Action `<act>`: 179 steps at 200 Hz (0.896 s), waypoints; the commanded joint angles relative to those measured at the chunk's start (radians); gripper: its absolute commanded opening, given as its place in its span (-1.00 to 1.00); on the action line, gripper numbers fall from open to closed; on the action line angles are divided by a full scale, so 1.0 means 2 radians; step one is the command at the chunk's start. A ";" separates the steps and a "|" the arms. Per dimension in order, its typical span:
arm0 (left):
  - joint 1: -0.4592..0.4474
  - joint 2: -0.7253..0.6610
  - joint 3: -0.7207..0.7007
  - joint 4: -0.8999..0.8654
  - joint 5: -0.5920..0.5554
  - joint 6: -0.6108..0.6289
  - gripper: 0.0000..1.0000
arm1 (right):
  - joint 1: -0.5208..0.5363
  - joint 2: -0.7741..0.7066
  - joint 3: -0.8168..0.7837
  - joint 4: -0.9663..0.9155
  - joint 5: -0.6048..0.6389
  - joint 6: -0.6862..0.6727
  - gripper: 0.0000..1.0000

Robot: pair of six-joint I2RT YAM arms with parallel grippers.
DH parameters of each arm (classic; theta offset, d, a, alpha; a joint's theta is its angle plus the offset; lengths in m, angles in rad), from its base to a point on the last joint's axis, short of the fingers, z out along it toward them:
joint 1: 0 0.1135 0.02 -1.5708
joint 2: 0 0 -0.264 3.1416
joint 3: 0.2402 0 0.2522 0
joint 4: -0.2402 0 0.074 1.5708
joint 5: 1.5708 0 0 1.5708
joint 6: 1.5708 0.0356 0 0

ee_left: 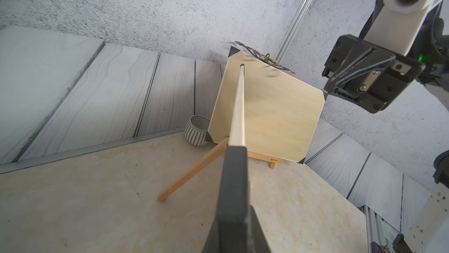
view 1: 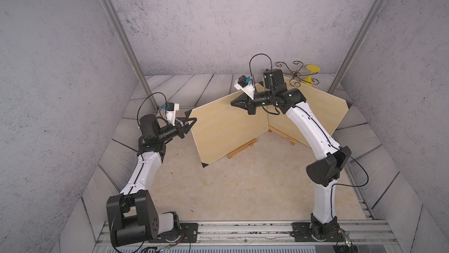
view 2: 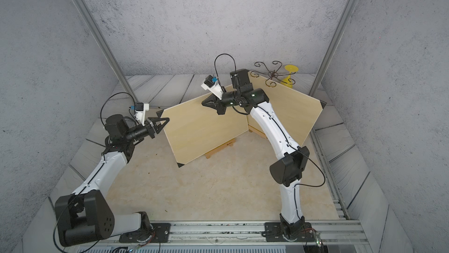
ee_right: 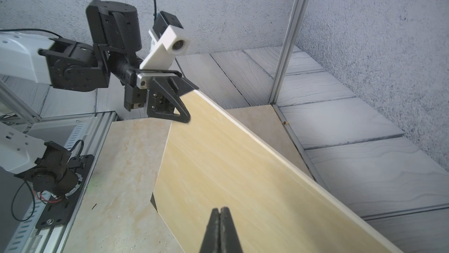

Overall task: Assemble the easel
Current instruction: Place the drawing board on the easel.

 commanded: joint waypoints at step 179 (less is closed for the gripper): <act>0.053 0.113 0.098 -0.209 0.002 0.309 -1.00 | 0.004 -0.128 -0.206 0.152 0.126 0.109 -1.00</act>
